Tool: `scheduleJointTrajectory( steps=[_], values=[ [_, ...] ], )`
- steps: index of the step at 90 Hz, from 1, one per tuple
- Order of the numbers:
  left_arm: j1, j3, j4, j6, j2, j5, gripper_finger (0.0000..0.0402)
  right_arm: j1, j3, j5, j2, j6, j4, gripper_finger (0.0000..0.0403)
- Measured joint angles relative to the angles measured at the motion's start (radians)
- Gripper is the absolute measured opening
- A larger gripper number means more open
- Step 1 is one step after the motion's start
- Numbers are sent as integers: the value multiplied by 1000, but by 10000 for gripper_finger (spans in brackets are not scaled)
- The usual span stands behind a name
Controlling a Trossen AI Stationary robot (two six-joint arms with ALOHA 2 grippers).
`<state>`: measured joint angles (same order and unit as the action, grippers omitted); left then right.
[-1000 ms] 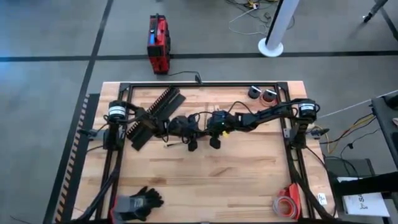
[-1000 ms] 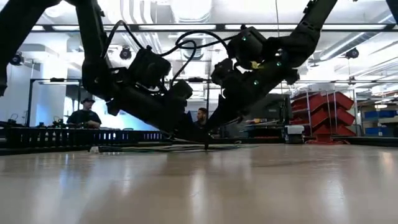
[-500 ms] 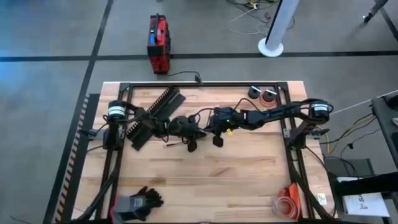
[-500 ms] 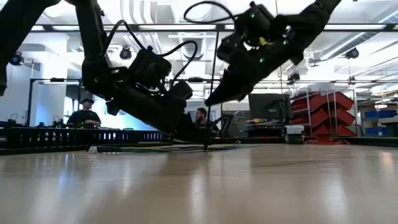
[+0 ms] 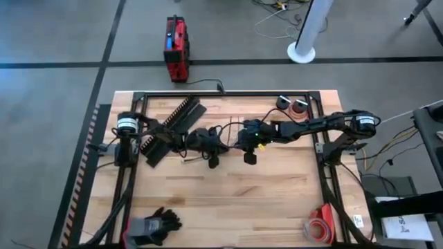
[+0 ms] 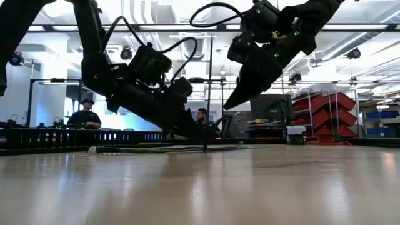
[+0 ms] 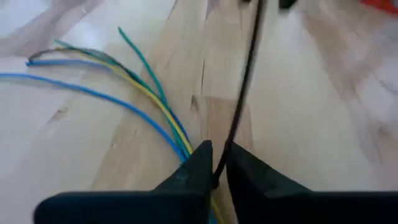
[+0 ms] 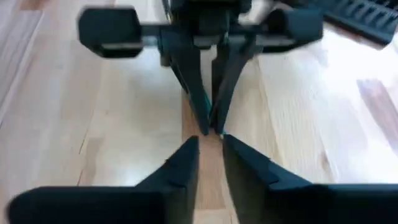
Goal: Ziptie cables
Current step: Wrap the cable wires together using a black zip tie, then put the ziptied cable wires in a black cable duct
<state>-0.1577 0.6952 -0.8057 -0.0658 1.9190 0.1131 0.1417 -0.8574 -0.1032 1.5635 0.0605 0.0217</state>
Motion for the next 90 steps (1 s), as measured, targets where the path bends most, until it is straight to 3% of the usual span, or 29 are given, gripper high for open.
scheduleJointTrajectory(
  steps=[20, 45, 63, 77, 90],
  values=[
    [-3, 0, 215, 50, -168, 0, 97, 0, 4, 4, 0, 54, 4, 134],
    [-4, 2, 580, 146, -437, -25, 121, 5, 6, 94, 101, 130, -102, 142],
    [-5, 2, 633, 169, -576, -219, 113, 14, -16, 107, 194, 87, -111, 138],
    [-5, 2, 639, 209, -653, -262, 100, 14, -55, 162, 215, 163, -109, 139],
    [-4, 2, 696, 215, -694, -315, 87, 15, -83, 160, 214, 130, -100, 134]
  ],
)
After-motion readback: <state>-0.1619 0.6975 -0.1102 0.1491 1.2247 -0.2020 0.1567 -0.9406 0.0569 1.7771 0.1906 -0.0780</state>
